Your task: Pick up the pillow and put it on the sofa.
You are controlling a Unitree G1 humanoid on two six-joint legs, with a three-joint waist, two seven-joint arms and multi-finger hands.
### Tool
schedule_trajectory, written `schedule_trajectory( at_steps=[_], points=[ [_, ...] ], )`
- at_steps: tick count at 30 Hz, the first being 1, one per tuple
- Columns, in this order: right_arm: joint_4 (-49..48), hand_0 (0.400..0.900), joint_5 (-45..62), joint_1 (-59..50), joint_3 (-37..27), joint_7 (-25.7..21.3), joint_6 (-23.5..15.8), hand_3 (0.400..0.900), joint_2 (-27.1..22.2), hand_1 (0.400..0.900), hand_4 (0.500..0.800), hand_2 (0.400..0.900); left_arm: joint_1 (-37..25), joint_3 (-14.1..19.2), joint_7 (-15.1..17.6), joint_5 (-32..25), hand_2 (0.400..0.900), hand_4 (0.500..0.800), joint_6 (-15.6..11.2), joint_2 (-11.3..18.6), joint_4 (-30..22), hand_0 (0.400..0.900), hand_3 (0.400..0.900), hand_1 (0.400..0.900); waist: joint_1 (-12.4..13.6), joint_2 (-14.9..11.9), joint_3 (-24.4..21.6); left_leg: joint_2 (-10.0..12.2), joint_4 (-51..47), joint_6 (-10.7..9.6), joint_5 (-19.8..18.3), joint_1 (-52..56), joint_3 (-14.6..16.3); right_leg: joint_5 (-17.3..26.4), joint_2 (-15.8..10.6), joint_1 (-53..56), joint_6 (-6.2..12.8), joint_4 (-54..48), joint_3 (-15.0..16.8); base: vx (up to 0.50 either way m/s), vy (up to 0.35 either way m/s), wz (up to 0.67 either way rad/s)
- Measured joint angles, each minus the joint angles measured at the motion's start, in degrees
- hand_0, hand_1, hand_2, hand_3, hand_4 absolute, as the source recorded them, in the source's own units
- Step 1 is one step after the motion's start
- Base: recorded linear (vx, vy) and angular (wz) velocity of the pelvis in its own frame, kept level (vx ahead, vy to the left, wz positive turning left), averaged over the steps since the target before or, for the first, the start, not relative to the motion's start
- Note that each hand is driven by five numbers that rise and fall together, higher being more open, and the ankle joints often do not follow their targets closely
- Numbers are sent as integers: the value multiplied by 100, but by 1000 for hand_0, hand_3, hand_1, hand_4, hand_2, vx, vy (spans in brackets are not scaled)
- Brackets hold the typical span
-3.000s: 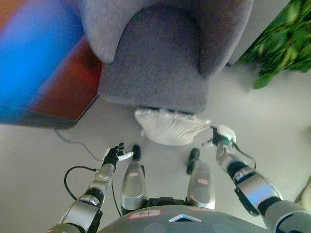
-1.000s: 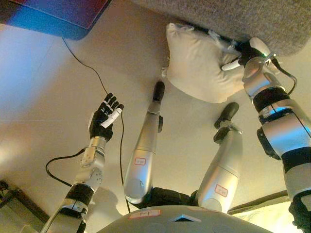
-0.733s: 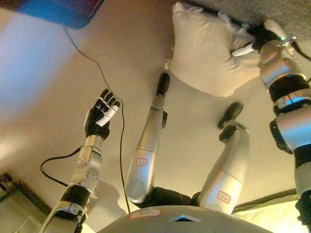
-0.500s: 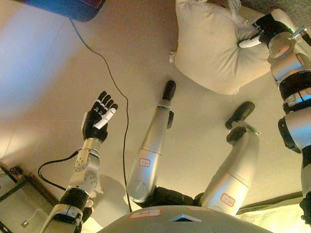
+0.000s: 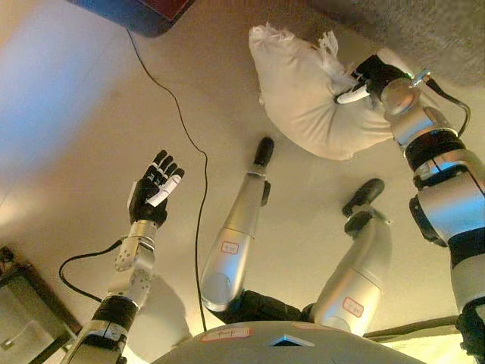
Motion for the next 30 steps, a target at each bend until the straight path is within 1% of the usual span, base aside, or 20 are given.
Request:
schedule_trajectory(
  at_steps=[3,4,7,9,10,11,14,16,18,20,21,22,23,24,25,26,27,28,29,30],
  points=[
    [-372,400,-57,292,0,87,-58,400,28,400,500,400,17,90,121,182,900,800,98,-2,385,900,900,900,-99,-165,33,119,-282,23,-7,598,90,76,-3,545,-34,-258,-177,66,-79,-20],
    [-548,400,-86,388,0,137,-64,400,14,400,500,400,26,119,151,229,900,800,143,-15,482,900,900,900,-186,-236,38,158,-368,20,-10,800,140,73,0,702,-30,-308,-200,123,-79,-16],
    [-1072,400,-211,750,-4,282,-78,400,-29,400,500,400,23,213,238,494,900,800,366,-77,716,900,900,900,-315,-444,40,296,-632,0,-20,1482,329,106,45,1265,-66,-501,-237,152,-98,-13],
    [-1597,400,-230,1107,-11,380,-94,400,-176,400,500,400,35,344,256,684,900,800,479,-123,804,900,900,900,-417,-559,22,407,-855,-10,-19,1944,350,113,135,1739,-81,-712,-363,188,-87,-14],
    [-1950,400,-229,1275,-15,457,-86,400,-285,400,500,400,34,447,282,799,900,800,533,-172,876,900,900,900,-480,-616,14,482,-990,-45,-27,2144,366,113,207,1943,-104,-818,-396,151,-93,-9],
    [-2252,400,-227,1411,-15,553,-94,400,-329,400,500,400,65,540,352,879,900,800,575,-197,972,900,900,900,-564,-711,-36,530,-1106,-56,-28,2337,380,109,255,2116,-113,-904,-427,123,-101,-10],
    [-3022,400,-227,1724,-72,768,-120,400,-544,400,500,400,91,750,460,1118,900,800,702,-227,1216,900,900,900,-657,-939,-169,703,-1382,-126,-19,2779,516,136,409,2437,-138,-1104,-441,116,-138,-6],
    [-3306,400,-227,1852,-234,896,-181,400,-681,400,500,400,89,874,477,1264,900,800,722,-286,1301,900,900,900,-753,-983,-201,771,-1519,-173,8,2971,515,127,483,2625,-157,-1181,-496,149,-193,-1],
    [-3740,400,-227,2049,-379,1038,-188,400,-916,400,500,400,88,1019,488,1501,900,800,747,-352,1375,900,900,900,-770,-993,-213,831,-1635,-238,49,3189,528,121,539,2807,-177,-1244,-523,175,-208,-1],
    [-4344,400,-217,2303,-534,1300,-188,400,-1200,400,500,400,93,1241,540,1751,900,800,842,-391,1488,900,900,900,-791,-992,-214,905,-1810,-251,57,3497,534,87,624,3082,-186,-1330,-534,194,-222,-6],
    [-4536,400,-184,2358,-610,1407,-224,400,-1275,400,500,400,90,1308,596,1812,900,800,898,-391,1574,900,900,900,-863,-998,-226,939,-1885,-268,64,3644,548,49,649,3209,-184,-1358,-538,243,-231,-11],
    [-4695,400,-124,2368,-680,1519,-226,400,-1320,400,500,400,93,1406,631,1927,900,800,955,-396,1656,900,900,900,-914,-996,-230,990,-1976,-279,71,3806,595,19,689,3352,-190,-1391,-547,161,-149,-9],
    [-4836,400,-5,2368,-694,1615,-228,400,-1394,400,500,400,94,1507,696,2024,900,800,1045,-396,1728,900,900,900,-903,-993,-245,1056,-2085,-292,81,4023,662,3,750,3516,-209,-1452,-553,190,-188,-17],
    [-4890,400,68,2381,-699,1668,-272,400,-1428,400,500,400,115,1573,752,2053,900,800,1113,-395,1790,900,900,900,-894,-992,-333,1108,-2167,-296,82,4148,664,-14,812,3635,-231,-1501,-570,189,-203,-20],
    [-4902,400,94,2428,-717,1671,-324,400,-1444,400,500,400,162,1589,802,2144,900,800,1142,-395,1840,900,900,900,-922,-1011,-543,1143,-2221,-293,82,4154,665,-56,844,3623,-242,-1528,-617,229,-260,-21],
    [-4904,400,152,2425,-719,1753,-342,400,-1484,400,500,400,176,1665,821,2238,900,800,1195,-442,1890,900,900,900,-903,-999,-665,1214,-2343,-319,106,4306,732,-62,932,3706,-251,-1579,-631,157,-214,-5],
    [-4903,400,226,2424,-719,1810,-349,400,-1507,400,500,400,205,1696,860,2253,900,800,1223,-463,1950,900,900,900,-881,-983,-770,1293,-2399,-405,159,4429,785,-84,1029,3811,-283,-1615,-641,169,-219,4],
    [-4903,400,266,2417,-719,1855,-361,400,-1521,400,500,400,240,1705,882,2301,900,800,1223,-472,2028,900,900,900,-880,-987,-866,1331,-2392,-441,189,4515,804,-164,1092,3873,-308,-1585,-671,193,-198,5],
    [-4898,400,308,2387,-718,1903,-387,400,-1568,400,500,400,275,1695,898,2384,900,800,1222,-489,2119,900,900,900,-863,-1027,-977,1353,-2284,-418,206,4518,797,-294,1102,3885,-348,-1519,-673,239,-150,3],
    [-4888,400,319,2341,-718,1910,-401,400,-1612,400,500,400,289,1681,898,2437,900,800,1222,-521,2219,900,900,900,-829,-1069,-1033,1346,-2182,-319,273,4518,773,-369,1075,3910,-384,-1466,-645,249,-101,1]
  ],
)
